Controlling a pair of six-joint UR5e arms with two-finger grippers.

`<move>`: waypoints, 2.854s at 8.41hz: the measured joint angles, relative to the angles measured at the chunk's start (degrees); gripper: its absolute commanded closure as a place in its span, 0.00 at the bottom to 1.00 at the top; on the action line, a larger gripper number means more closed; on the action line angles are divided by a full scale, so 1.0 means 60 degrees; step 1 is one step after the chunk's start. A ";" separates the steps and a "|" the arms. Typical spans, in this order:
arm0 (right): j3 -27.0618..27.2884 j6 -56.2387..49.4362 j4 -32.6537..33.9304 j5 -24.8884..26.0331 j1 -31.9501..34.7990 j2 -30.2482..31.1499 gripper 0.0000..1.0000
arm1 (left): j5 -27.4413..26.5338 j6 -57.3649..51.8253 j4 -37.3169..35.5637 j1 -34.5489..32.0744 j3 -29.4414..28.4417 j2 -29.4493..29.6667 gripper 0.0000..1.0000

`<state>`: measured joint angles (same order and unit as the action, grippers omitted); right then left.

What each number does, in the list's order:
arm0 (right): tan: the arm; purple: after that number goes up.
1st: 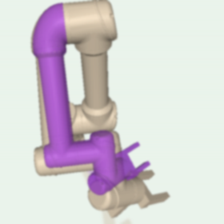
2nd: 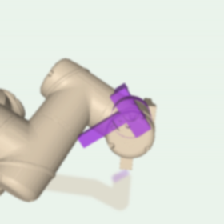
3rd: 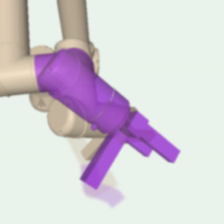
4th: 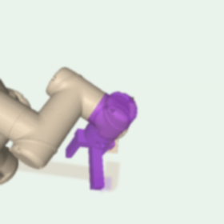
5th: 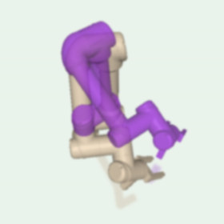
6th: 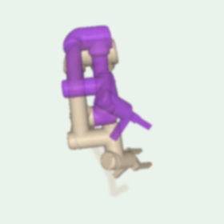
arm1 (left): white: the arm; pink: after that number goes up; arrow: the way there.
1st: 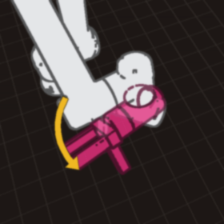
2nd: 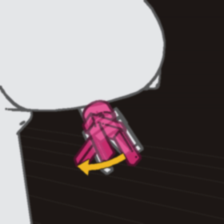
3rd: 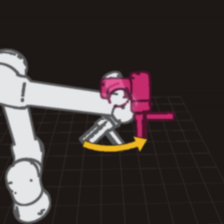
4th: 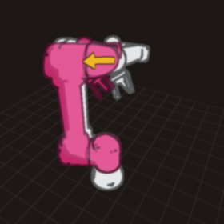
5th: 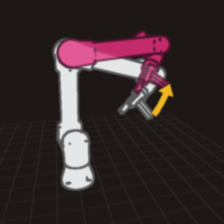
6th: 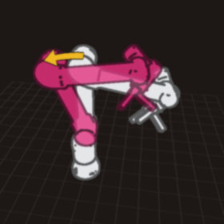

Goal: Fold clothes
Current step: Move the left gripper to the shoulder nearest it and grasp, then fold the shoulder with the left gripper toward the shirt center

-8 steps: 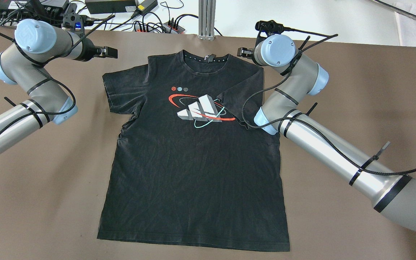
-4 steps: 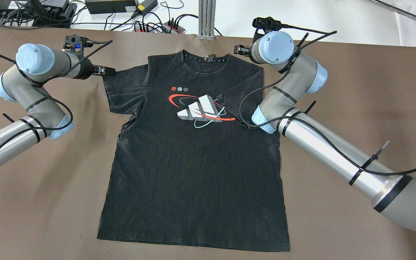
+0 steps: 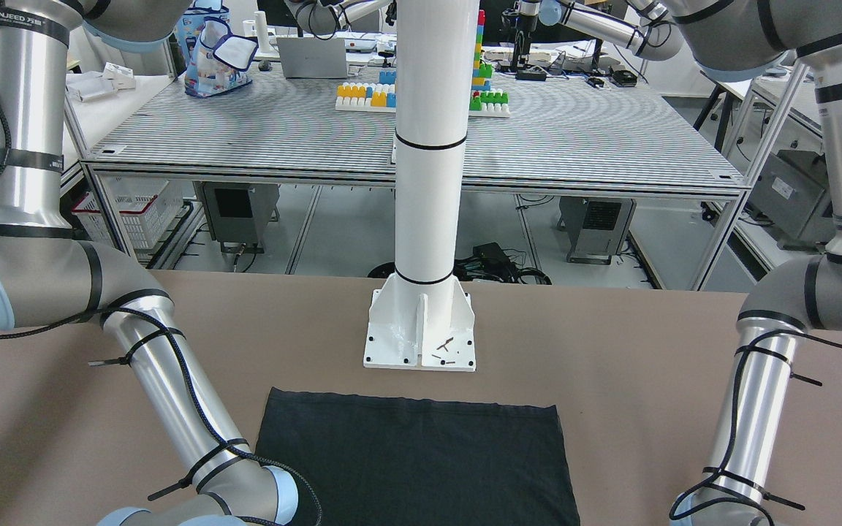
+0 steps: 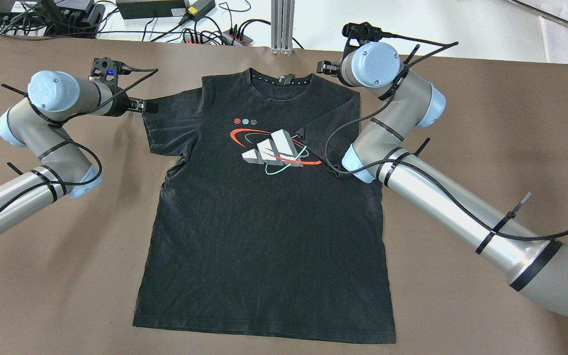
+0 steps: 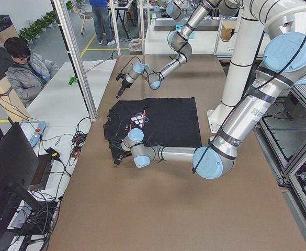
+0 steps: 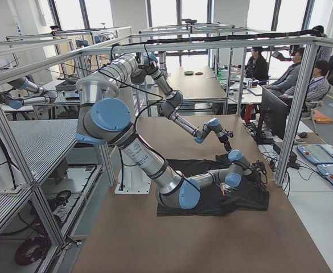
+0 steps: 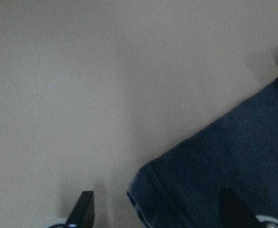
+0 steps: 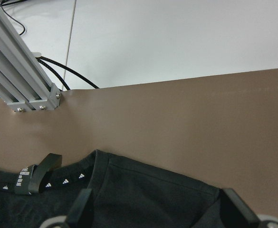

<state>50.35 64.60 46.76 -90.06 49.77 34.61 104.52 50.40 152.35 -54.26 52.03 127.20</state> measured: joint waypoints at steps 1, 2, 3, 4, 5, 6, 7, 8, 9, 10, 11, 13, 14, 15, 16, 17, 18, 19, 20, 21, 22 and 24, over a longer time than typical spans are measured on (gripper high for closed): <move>0.0002 0.0000 0.0000 0.0006 -0.0009 0.0016 0.06 | -0.0036 -0.0030 -0.0011 0.0010 -0.0066 0.0066 0.22; 0.0002 0.0000 0.0000 0.0015 -0.0013 0.0025 0.06 | -0.0072 -0.0042 -0.0017 0.0014 -0.0157 0.0147 0.22; 0.0002 0.0000 0.0001 0.0020 -0.0017 0.0035 0.06 | -0.0109 -0.0047 -0.0019 0.0017 -0.0229 0.0206 0.22; 0.0003 -0.0001 0.0000 0.0024 -0.0018 0.0041 0.06 | -0.0139 -0.0049 -0.0021 0.0020 -0.0275 0.0253 0.24; 0.0002 0.0000 0.0001 0.0031 -0.0018 0.0045 0.06 | -0.0194 -0.0050 -0.0021 0.0032 -0.0305 0.0276 0.27; 0.0003 0.0000 0.0000 0.0037 -0.0019 0.0047 0.06 | -0.0228 -0.0050 -0.0021 0.0060 -0.0343 0.0291 0.32; 0.0003 0.0000 0.0000 0.0044 -0.0019 0.0054 0.06 | -0.0241 -0.0050 -0.0021 0.0078 -0.0364 0.0297 0.42; 0.0003 0.0000 0.0000 0.0050 -0.0020 0.0058 0.06 | -0.0247 -0.0051 -0.0021 0.0085 -0.0373 0.0299 0.50; 0.0003 0.0000 0.0000 0.0058 -0.0019 0.0067 0.06 | -0.0249 -0.0051 -0.0021 0.0087 -0.0376 0.0302 0.60; 0.0003 0.0000 0.0000 0.0064 -0.0014 0.0071 0.06 | -0.0244 -0.0053 -0.0021 0.0084 -0.0380 0.0302 0.67; 0.0003 0.0000 0.0001 0.0067 -0.0015 0.0073 0.06 | -0.0240 -0.0064 -0.0021 0.0074 -0.0380 0.0298 0.79; 0.0003 0.0011 0.0000 0.0068 -0.0017 0.0076 0.06 | -0.0237 -0.0076 -0.0021 0.0048 -0.0380 0.0290 1.00; 0.0002 0.0013 0.0000 0.0069 -0.0018 0.0076 0.06 | -0.0237 -0.0072 -0.0022 0.0039 -0.0377 0.0290 1.00; 0.0003 0.0014 0.0000 0.0069 -0.0019 0.0076 0.06 | -0.0237 -0.0060 -0.0028 0.0019 -0.0372 0.0299 1.00; 0.0003 0.0014 0.0001 0.0069 -0.0019 0.0076 0.06 | -0.0231 -0.0041 -0.0042 -0.0019 -0.0367 0.0340 1.00; 0.0003 0.0014 0.0000 0.0069 -0.0019 0.0076 0.06 | -0.0196 -0.0019 -0.0129 -0.0077 -0.0354 0.0427 1.00; 0.0003 0.0015 0.0000 0.0069 -0.0019 0.0076 0.06 | -0.0155 0.0039 -0.0340 -0.0127 -0.0281 0.0552 1.00; 0.0003 0.0015 0.0000 0.0069 -0.0019 0.0076 0.06 | -0.0060 0.0129 -0.0751 -0.0154 0.0015 0.0670 1.00; 0.0011 0.0014 0.0000 0.0068 -0.0019 0.0077 0.06 | 0.0063 0.0272 -0.1402 -0.0161 0.0551 0.0735 1.00; 0.0031 0.0014 0.0000 0.0069 -0.0019 0.0087 0.06 | 0.0131 0.0522 -0.2038 -0.0137 0.1108 0.0768 1.00; 0.0069 0.0014 0.0000 0.0069 -0.0019 0.0112 0.06 | 0.0114 0.0998 -0.2420 -0.0021 0.1479 0.0815 1.00; 0.0166 0.0014 0.0000 0.0069 -0.0019 0.0195 0.06 | -0.0541 0.2161 -0.2818 0.0719 0.1717 0.1180 1.00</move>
<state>51.34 64.69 46.75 -89.65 49.66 35.78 101.27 63.36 135.44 -49.94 62.34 134.29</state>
